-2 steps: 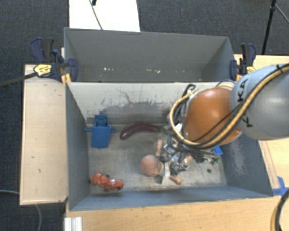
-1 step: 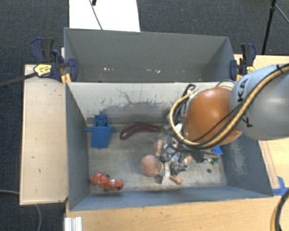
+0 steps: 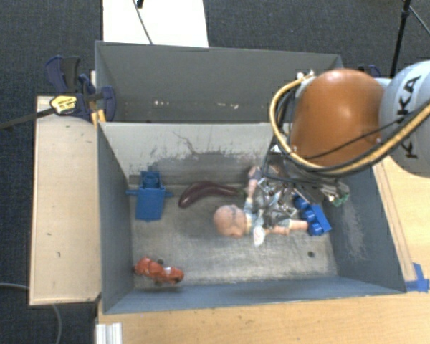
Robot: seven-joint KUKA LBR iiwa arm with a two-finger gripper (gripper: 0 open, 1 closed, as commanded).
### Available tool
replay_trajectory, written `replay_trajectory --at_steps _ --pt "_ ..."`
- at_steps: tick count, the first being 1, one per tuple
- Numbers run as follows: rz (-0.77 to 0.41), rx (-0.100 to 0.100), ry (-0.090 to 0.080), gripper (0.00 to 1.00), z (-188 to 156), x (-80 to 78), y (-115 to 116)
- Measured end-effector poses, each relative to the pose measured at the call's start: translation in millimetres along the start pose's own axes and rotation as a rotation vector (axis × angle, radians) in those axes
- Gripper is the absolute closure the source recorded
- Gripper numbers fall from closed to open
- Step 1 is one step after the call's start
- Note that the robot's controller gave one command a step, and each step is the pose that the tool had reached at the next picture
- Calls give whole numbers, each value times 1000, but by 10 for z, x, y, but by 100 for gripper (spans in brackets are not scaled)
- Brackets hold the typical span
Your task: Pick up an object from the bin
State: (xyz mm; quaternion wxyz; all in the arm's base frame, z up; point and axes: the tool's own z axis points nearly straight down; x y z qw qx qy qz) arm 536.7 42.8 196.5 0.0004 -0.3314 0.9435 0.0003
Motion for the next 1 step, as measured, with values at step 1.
replay_trajectory --at_steps 1 --pt "1 0 0 100 2 0 1"
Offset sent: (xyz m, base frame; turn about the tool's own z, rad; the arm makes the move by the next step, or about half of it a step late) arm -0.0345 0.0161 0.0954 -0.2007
